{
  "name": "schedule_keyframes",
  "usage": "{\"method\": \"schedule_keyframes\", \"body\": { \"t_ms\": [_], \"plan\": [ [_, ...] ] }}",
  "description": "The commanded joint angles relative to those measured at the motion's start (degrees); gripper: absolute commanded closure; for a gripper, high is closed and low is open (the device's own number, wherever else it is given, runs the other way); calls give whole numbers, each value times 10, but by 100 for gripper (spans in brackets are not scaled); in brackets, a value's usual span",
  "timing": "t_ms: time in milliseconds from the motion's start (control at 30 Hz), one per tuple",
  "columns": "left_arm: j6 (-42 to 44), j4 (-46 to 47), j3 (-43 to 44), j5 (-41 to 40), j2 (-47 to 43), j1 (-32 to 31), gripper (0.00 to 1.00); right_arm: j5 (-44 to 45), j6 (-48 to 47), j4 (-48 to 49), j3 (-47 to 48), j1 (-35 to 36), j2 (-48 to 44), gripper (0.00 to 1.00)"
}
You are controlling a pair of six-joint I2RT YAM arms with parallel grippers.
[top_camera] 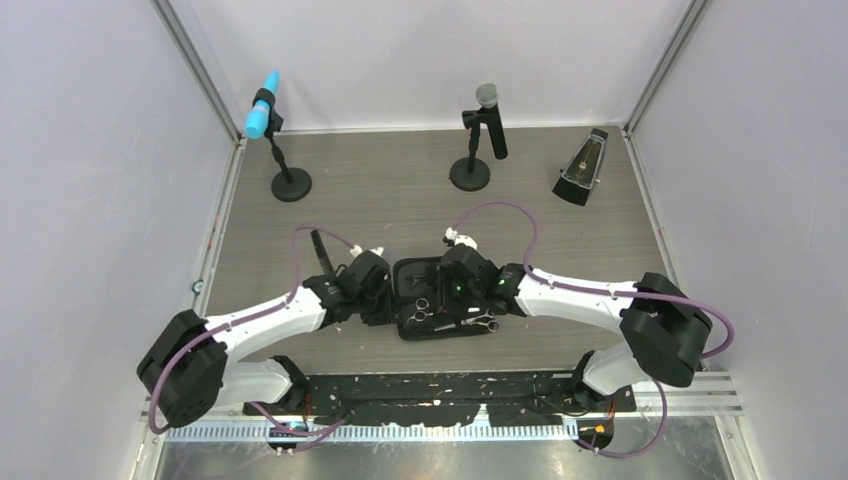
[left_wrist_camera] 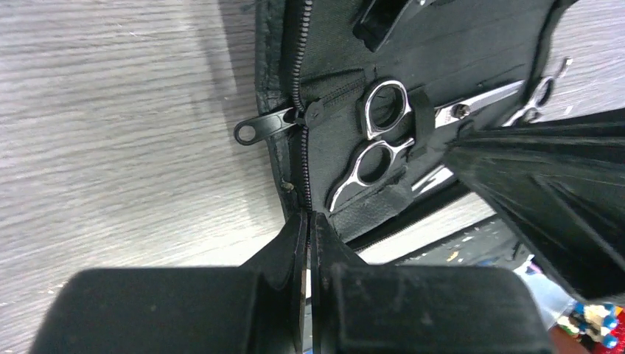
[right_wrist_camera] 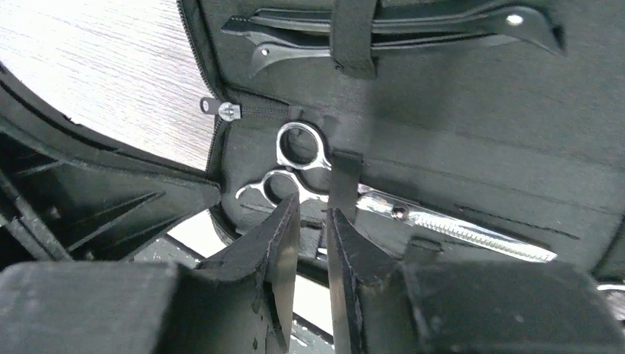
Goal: Sort the hair-cutting tools
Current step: Place the scissors in the hairdressing tool bag.
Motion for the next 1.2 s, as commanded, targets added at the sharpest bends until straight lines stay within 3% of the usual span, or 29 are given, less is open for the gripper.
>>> {"method": "schedule_keyframes", "body": {
  "t_ms": [0,167,433,1167],
  "plan": [
    [-72,61,-21,-1,-43,-12,100,2,-12,22,21,7,12,69],
    [-81,32,-37,-59,-63,-12,100,41,-51,-34,26,7,-28,62],
    [-88,34,-41,-62,-40,-12,98,98,-92,-157,6,1,-107,53],
    [-85,44,-39,-62,-12,-12,98,32,-76,-126,-168,-78,-215,60]
  ]
}}
